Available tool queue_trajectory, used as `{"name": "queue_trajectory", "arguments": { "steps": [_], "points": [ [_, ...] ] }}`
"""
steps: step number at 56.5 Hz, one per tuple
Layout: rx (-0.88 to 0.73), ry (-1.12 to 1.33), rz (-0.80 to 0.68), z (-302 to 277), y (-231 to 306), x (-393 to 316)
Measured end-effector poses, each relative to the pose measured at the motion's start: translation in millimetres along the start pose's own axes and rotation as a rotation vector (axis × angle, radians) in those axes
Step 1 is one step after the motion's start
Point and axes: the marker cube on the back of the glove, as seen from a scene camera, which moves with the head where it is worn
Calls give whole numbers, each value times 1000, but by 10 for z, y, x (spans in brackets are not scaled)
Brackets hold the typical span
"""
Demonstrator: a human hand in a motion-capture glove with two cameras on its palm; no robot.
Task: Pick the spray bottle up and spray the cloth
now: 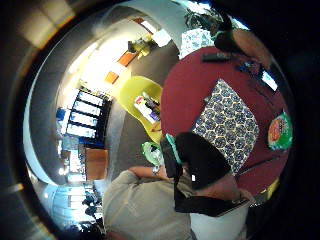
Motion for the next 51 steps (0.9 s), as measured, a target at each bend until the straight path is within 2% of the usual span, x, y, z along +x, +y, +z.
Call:
{"name": "queue_trajectory", "arguments": {
  "steps": [36,51],
  "points": [
    [-12,0,-18,46,-82,-12],
    [133,-111,138,-153,-39,526]
  ]
}}
